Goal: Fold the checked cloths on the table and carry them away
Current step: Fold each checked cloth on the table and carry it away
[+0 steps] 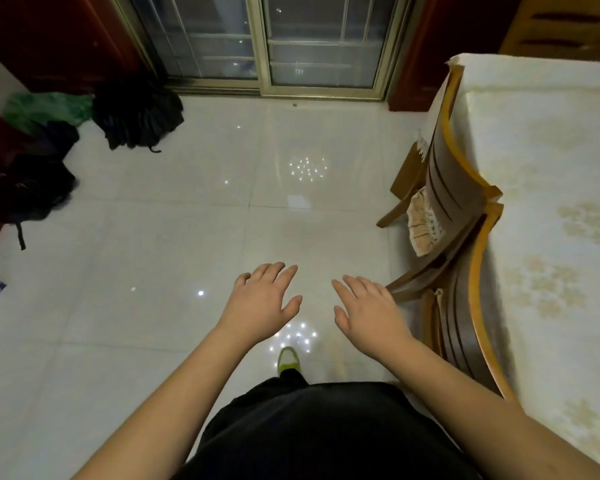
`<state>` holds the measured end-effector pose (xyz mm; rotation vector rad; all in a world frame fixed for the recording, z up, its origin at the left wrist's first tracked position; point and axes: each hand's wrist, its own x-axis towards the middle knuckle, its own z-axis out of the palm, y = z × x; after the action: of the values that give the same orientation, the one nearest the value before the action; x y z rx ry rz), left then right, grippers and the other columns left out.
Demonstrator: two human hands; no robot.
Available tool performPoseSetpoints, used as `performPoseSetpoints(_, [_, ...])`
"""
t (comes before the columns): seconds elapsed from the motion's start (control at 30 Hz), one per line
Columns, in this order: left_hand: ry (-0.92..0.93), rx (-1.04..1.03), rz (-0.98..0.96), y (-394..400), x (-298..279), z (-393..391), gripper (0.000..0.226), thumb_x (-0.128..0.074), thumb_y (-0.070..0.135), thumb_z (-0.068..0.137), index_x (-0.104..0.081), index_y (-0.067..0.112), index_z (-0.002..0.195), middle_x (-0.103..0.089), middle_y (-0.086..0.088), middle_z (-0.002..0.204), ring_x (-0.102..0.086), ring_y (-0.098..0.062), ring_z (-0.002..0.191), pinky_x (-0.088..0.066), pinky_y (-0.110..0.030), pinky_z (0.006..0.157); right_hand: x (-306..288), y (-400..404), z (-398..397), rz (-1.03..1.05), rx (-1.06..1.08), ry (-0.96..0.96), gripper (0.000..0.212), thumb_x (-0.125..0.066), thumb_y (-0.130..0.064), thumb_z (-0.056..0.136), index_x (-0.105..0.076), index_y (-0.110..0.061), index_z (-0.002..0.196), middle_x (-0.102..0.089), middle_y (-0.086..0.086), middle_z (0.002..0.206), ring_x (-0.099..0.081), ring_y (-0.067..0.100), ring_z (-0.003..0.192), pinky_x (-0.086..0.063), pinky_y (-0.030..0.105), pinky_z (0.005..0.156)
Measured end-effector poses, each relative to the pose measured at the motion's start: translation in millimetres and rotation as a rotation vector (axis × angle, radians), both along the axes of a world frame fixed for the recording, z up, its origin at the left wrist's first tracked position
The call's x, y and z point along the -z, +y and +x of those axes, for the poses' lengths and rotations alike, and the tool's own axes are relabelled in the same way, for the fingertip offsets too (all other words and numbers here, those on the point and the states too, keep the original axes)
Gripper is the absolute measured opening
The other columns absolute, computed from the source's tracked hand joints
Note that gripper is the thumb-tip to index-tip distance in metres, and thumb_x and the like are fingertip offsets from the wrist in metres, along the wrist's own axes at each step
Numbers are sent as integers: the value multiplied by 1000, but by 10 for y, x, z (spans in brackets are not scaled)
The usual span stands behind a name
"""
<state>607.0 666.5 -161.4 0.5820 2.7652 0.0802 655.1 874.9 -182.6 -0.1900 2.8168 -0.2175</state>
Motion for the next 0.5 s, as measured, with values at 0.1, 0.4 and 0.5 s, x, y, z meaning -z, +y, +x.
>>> performPoseSetpoints(0.1, [9, 55, 14, -31, -20, -438, 83, -2, 63, 77, -24, 30, 150, -32, 5, 154, -27, -15, 142, -29, -40, 110, -59, -116, -417, 21, 29, 24, 54, -34, -40, 99, -30, -22, 150, -36, 3, 153, -32, 23, 141, -20, 40, 115])
performPoseSetpoints(0.4, [13, 159, 19, 180, 9, -1520, 83, -2, 63, 78, -24, 29, 150, -33, 5, 154, -27, -16, 142, -28, -42, 111, -98, 35, -1431, 58, 145, 98, 53, -40, -39, 96, -42, -20, 144, -47, 5, 146, -41, 26, 135, -28, 42, 112])
performPoseSetpoints(0.5, [-4, 174, 16, 355, 52, -1873, 84, 0, 62, 77, -23, 29, 151, -31, 5, 155, -26, -16, 142, -28, -43, 112, -59, 161, -1760, 71, 186, 94, 54, -37, -39, 90, -54, -17, 136, -57, 9, 135, -52, 29, 125, -39, 46, 105])
